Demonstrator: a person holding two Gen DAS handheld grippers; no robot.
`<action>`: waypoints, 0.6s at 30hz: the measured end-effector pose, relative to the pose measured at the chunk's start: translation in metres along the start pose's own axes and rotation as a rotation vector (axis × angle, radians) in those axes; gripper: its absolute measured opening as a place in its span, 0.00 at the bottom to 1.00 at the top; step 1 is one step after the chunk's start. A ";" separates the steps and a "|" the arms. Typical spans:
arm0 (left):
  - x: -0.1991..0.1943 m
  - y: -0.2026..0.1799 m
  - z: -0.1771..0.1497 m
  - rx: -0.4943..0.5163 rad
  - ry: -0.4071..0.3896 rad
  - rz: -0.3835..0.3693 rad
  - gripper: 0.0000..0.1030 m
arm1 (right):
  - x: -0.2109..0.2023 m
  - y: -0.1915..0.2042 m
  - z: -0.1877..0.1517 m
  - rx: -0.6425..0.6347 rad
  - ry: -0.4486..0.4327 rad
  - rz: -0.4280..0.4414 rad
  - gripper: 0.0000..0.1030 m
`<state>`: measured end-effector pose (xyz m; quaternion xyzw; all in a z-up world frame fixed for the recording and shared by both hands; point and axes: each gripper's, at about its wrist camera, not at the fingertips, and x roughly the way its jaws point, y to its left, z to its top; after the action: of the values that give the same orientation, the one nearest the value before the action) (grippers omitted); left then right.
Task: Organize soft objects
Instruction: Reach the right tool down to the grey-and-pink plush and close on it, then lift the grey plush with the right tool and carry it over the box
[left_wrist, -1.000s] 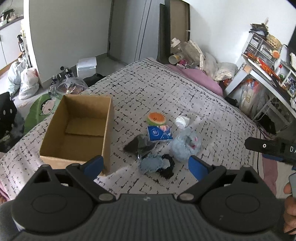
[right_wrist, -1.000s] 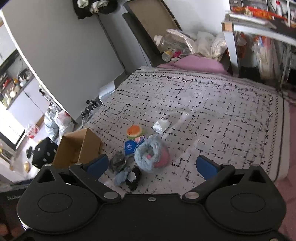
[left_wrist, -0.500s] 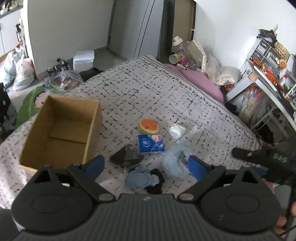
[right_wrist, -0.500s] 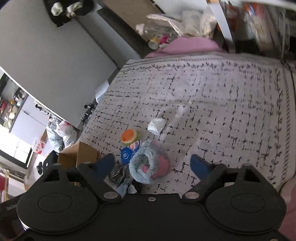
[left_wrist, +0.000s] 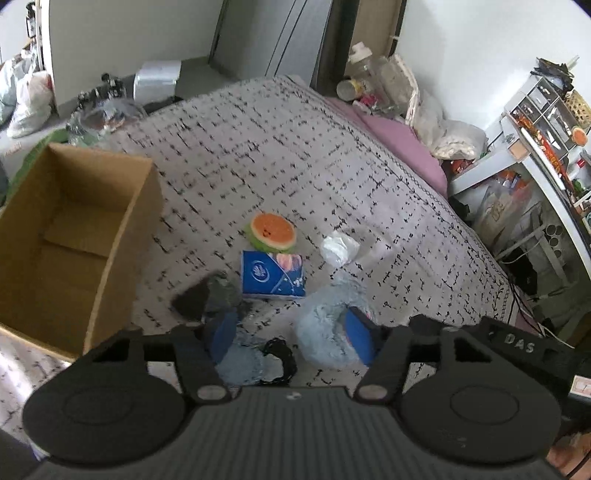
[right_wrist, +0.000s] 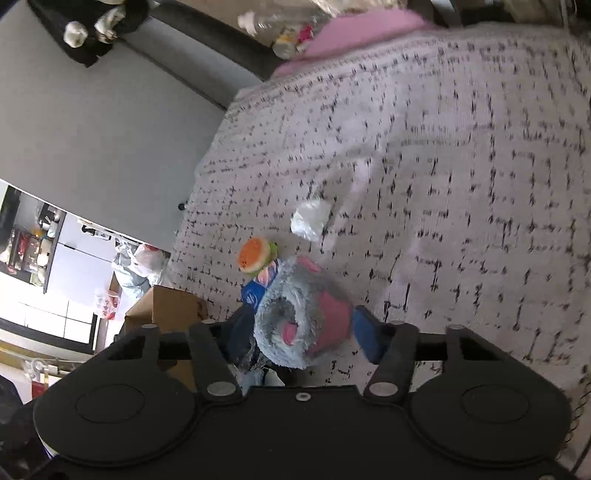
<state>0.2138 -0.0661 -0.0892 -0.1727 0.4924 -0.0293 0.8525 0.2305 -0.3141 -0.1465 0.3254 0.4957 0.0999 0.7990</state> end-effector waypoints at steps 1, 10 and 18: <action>0.005 -0.001 0.000 -0.003 0.008 -0.004 0.54 | 0.005 -0.002 0.000 0.010 0.013 0.002 0.46; 0.048 -0.008 -0.002 -0.028 0.072 -0.044 0.39 | 0.033 -0.006 0.005 0.043 0.057 -0.002 0.38; 0.078 -0.010 -0.002 -0.059 0.113 -0.060 0.33 | 0.047 -0.012 0.008 0.069 0.086 -0.017 0.35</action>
<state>0.2535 -0.0933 -0.1517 -0.2103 0.5351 -0.0500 0.8167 0.2581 -0.3042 -0.1861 0.3440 0.5356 0.0897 0.7660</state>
